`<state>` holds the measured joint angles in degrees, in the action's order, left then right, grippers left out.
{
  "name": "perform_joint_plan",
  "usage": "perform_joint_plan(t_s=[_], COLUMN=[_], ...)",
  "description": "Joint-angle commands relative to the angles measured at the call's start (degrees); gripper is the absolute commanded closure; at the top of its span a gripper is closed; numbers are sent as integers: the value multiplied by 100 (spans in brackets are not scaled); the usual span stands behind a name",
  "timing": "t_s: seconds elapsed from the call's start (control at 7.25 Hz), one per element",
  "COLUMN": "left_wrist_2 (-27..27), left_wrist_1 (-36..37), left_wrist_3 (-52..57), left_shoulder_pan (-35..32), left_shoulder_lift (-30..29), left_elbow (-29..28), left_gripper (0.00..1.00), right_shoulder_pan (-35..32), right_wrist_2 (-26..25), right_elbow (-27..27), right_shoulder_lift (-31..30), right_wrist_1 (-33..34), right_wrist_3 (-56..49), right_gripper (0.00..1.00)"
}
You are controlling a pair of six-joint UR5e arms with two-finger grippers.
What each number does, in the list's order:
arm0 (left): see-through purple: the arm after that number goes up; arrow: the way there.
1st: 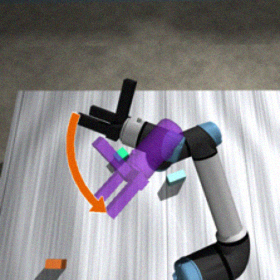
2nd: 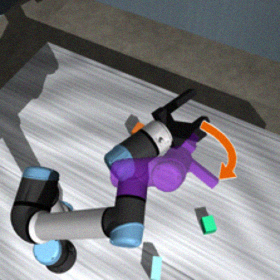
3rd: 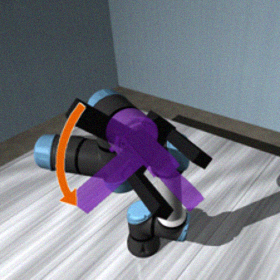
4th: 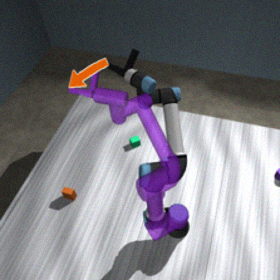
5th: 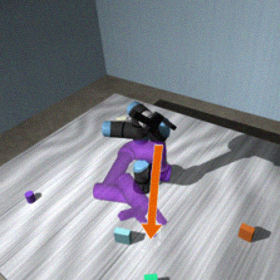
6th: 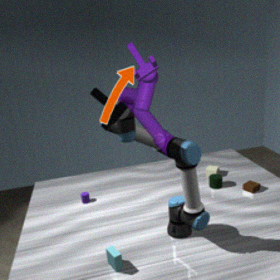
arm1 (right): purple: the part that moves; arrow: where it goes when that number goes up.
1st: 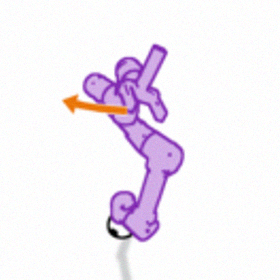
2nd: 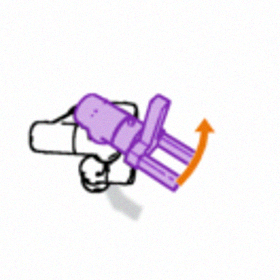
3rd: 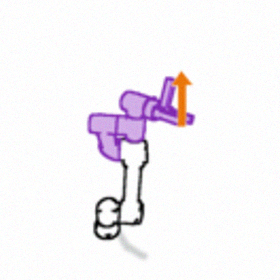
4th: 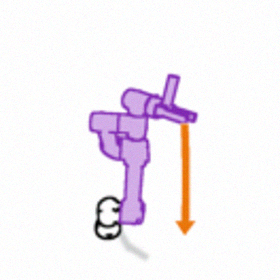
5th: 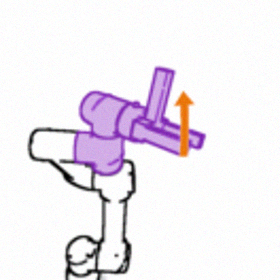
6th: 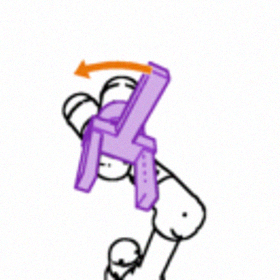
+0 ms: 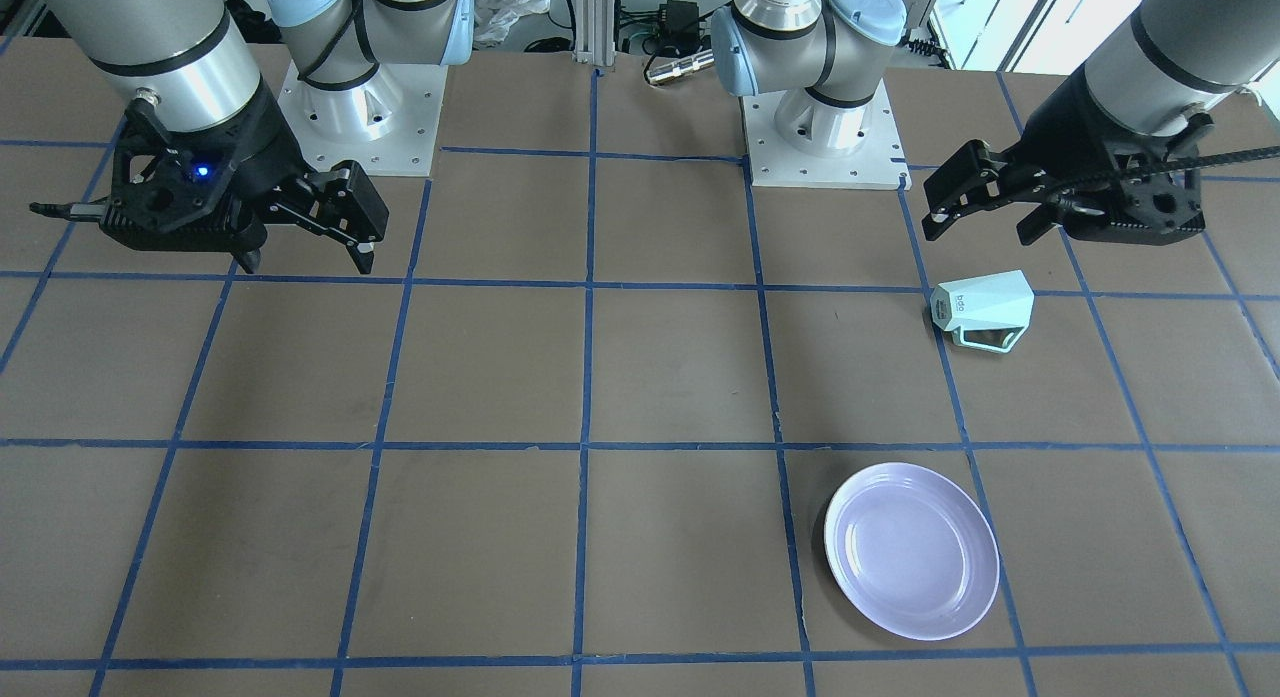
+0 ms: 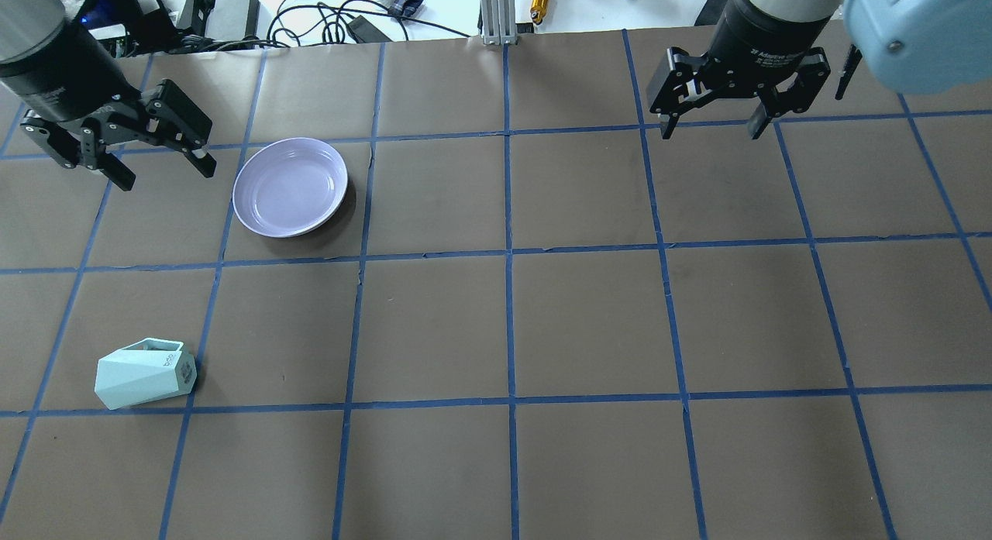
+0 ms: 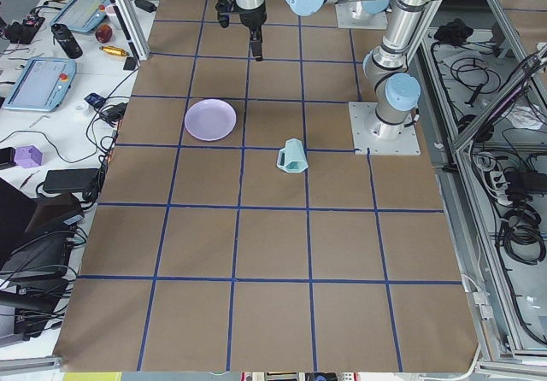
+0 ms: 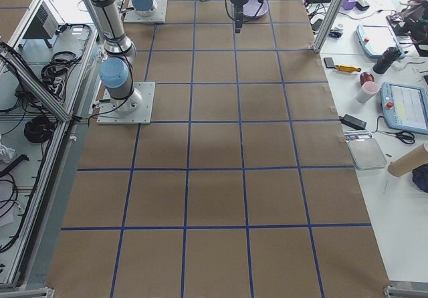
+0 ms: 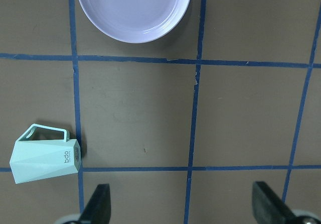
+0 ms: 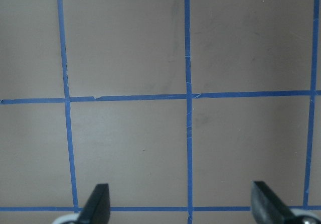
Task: Flip cup and place on plate
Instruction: 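Lower the left gripper down beside the teal mug lying on its side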
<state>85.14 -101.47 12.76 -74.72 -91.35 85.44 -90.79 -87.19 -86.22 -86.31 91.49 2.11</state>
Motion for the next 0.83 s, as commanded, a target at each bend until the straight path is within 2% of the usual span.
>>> perform_joint_plan(t_s=[0.0, 0.28, 0.41, 0.69], left_wrist_2=[-372, -568, -560, -577], left_wrist_1=[-511, -909, -988, -971], left_wrist_3=[950, 1934, 2767, 3964], left_shoulder_pan=[779, 1649, 1993, 2870], left_shoulder_lift=[-23, -171, -251, -549], left_elbow=[-1, 52, 130, 463], left_gripper=[0, 0, 3, 3], right_shoulder_pan=[0, 0, 0, 0], right_wrist_2=[0, 0, 0, -9], right_elbow=[0, 0, 0, 0], right_shoulder_lift=[0, 0, 0, 0], right_wrist_1=[0, 0, 0, 0], right_wrist_3=[0, 0, 0, 0], right_gripper=[0, 0, 0, 0])
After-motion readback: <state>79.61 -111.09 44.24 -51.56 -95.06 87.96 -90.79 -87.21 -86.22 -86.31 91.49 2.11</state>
